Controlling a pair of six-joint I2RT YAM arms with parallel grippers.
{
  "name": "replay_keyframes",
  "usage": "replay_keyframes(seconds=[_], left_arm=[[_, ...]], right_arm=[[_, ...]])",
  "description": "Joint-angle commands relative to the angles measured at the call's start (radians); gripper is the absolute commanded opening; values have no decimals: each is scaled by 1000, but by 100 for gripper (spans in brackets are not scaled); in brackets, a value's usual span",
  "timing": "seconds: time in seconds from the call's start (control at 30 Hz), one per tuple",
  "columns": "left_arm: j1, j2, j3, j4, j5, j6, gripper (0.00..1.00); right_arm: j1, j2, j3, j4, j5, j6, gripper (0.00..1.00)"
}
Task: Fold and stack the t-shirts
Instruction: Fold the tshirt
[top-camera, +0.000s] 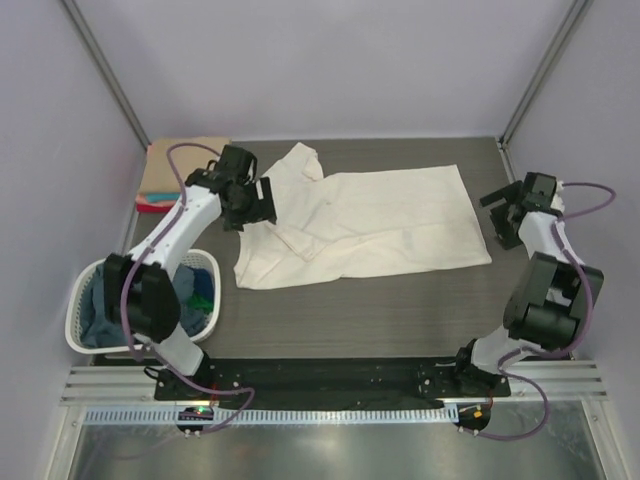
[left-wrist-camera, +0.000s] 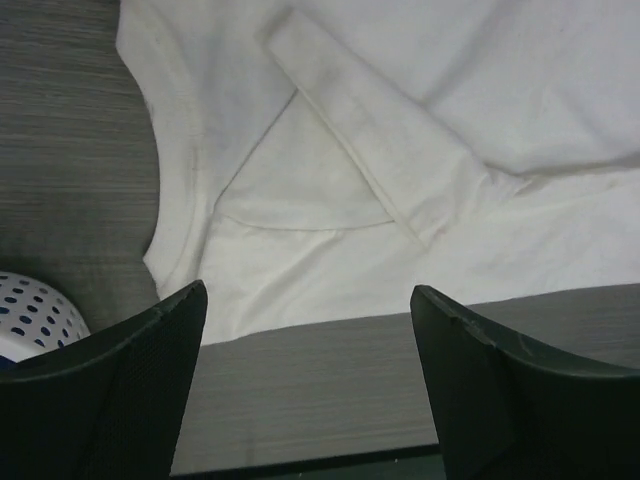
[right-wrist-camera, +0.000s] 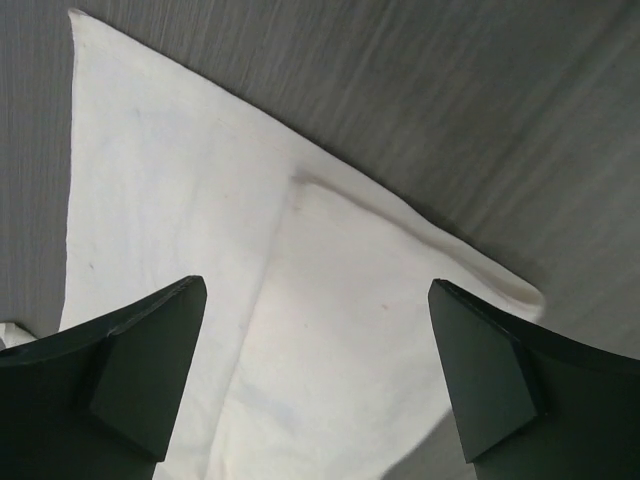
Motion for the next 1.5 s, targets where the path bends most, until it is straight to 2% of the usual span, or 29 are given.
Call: replay_keyframes(seconds=[0.0,0.13,0.3,0.4,0.67,0.87,0.93,0.97,1.03,1.07,1.1,1.27,1.3,1.33,1.37,1.47], left_arm=[[-19,-238,-230,83,-13,-109,82],[-60,-395,-476,226,15,-226,79],[-102,-465,-690,319,1,-329,79],[-100,-451,-748,364,0,-348,79],[-100,-376,-797,410,-127,-377,79],[-100,-331,-840,439,-193,-414,79],[-100,-308,-845,451,-218,-415,76],[-102,-302,-847,456,-224,-417,72],[-99,-288,-847,476,-247,-415,66],[-100,-285,-842,484,-256,-414,57],[-100,-284,-837,485,-267,-408,51],[-98,-288,-778,490,-295,-372,28],[-98,-293,-768,487,-298,-368,17],[-100,-294,-756,482,-302,-358,12],[-99,-297,-732,476,-305,-355,1],[-98,-290,-666,458,-325,-323,0]], right_arm=[[-33,-213,-136,-31,20,-43,100],[-51,-317,-300,-19,2,-68,96],[-94,-287,-417,40,-67,-106,88],[-108,-247,-436,79,-113,-91,85],[-108,-192,-427,139,-143,-56,82],[-106,-169,-433,161,-132,-57,76],[-106,-155,-442,181,-149,-48,71],[-106,-152,-446,205,-153,-43,70],[-106,-146,-465,234,-166,-34,54],[-106,-146,-471,262,-170,-31,46],[-106,-144,-477,273,-173,-26,32],[-106,-135,-499,334,-178,-5,2],[-106,-130,-497,334,-179,-5,1],[-106,-130,-491,336,-179,-5,1],[-106,-133,-488,339,-181,-6,1],[-105,-141,-468,343,-179,16,1]])
